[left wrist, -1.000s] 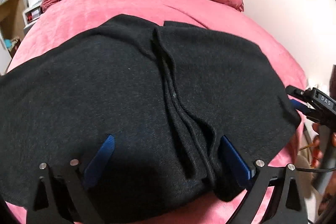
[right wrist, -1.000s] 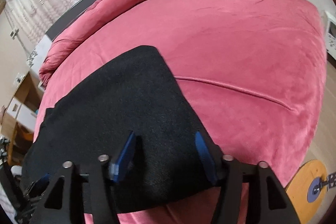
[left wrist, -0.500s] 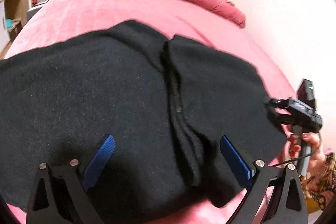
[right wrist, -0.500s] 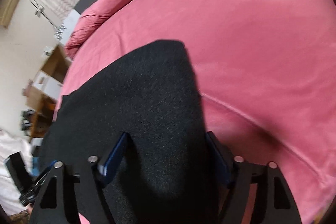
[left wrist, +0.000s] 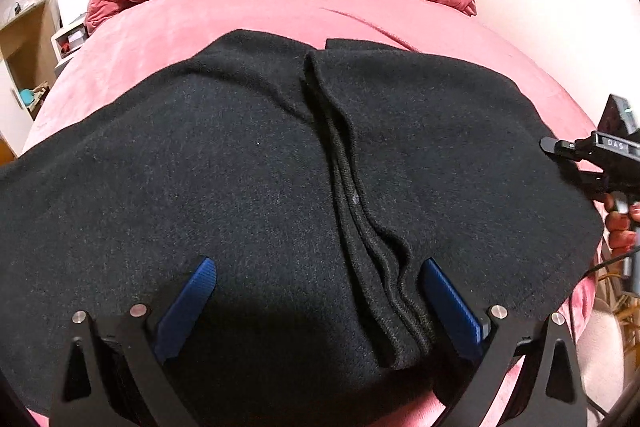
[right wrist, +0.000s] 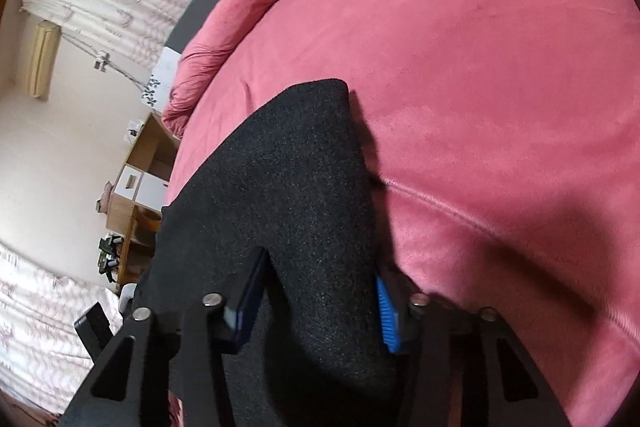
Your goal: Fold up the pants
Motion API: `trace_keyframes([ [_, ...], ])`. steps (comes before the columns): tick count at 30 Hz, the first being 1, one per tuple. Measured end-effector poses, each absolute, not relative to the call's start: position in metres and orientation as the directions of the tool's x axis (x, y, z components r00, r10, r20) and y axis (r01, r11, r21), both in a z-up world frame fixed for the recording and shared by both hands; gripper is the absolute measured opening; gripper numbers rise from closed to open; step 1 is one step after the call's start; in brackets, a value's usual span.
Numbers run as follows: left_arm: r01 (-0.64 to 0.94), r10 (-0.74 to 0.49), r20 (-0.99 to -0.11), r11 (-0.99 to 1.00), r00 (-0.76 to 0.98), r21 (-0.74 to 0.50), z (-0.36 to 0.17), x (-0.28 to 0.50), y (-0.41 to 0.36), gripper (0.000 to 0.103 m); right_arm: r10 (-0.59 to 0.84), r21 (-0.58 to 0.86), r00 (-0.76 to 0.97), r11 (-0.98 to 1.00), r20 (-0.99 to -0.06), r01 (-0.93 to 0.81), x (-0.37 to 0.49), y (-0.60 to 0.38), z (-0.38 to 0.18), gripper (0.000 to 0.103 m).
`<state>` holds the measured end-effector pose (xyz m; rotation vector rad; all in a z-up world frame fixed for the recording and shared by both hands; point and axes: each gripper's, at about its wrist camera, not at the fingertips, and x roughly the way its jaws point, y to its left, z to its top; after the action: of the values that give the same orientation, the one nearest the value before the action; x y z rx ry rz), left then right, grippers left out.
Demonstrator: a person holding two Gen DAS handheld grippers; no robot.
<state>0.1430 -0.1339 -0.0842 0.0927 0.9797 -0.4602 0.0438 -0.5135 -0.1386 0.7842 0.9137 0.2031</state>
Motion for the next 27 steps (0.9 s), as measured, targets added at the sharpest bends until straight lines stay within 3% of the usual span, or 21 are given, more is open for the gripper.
trace_keyframes([
  [6,0.389,-0.361,-0.825,0.902,0.434,-0.190,-0.074,0.142,-0.129,0.103,0.467,0.697,0.603,0.682,-0.647,0.220,0.045,-0.509,-0.116,0.028],
  [20,0.249,-0.473,-0.734,0.881,0.488,-0.402,-0.041,0.130,-0.025,0.103,0.490,0.693,0.573,0.692,-0.657,0.202,0.049,-0.422,-0.001,0.025],
  [27,0.140,-0.436,-0.703,0.888,0.562,-0.438,-0.039,0.120,0.057,0.103,0.488,0.699,0.578,0.681,-0.654,0.216,0.055,-0.359,0.044,0.025],
])
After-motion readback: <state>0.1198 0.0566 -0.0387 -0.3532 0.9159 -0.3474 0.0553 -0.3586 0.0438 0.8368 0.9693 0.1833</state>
